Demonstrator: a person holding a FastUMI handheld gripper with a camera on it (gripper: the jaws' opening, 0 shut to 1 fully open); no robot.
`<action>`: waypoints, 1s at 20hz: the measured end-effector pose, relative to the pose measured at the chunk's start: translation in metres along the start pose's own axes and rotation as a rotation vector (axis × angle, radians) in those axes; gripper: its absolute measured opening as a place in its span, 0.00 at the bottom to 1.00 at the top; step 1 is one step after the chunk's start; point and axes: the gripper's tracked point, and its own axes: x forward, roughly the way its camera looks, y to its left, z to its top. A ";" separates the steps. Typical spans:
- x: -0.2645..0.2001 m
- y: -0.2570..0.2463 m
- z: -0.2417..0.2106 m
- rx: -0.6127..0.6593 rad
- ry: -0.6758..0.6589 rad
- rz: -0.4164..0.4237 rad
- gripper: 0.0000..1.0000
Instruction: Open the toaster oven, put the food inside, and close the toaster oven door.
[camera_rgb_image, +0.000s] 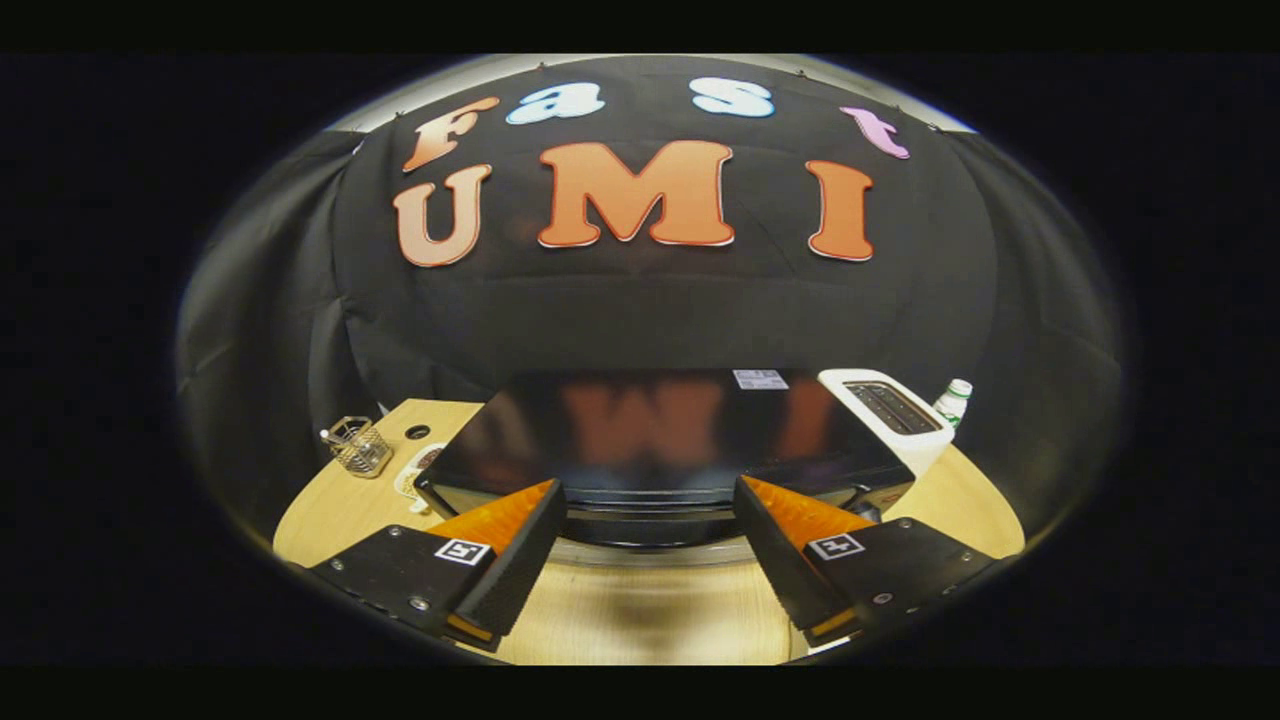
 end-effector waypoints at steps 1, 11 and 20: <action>0.001 0.002 -0.004 -0.005 0.012 0.003 0.99; -0.017 0.001 -0.011 -0.002 0.014 0.006 1.00; -0.054 0.000 -0.046 0.008 0.037 -0.007 1.00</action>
